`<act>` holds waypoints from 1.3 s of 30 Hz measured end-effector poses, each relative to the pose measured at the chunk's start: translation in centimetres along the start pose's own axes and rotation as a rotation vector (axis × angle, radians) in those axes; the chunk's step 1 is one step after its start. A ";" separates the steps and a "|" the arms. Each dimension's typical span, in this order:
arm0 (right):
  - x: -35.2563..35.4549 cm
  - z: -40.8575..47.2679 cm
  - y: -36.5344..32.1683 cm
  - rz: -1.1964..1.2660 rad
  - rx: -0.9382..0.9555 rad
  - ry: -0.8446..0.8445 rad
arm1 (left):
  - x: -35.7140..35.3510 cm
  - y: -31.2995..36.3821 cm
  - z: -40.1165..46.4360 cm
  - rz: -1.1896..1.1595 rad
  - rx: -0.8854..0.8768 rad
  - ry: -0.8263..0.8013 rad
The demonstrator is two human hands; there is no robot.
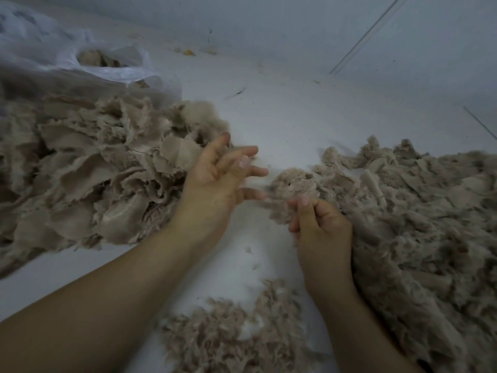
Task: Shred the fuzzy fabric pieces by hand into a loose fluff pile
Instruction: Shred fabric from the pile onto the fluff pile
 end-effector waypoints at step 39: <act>-0.6 0.0 0.1 -0.381 0.054 -0.167 | -0.3 -2.3 0.1 0.871 -0.160 -0.137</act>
Point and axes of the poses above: each hand's wrist, its own z-axis towards the middle knuckle, its own x-axis out of the back of the hand, y = z × x, the point moved 5 cm from there along z, towards the middle knuckle, and after that the axes turned 14 degrees about x, right-handed, at the moved point
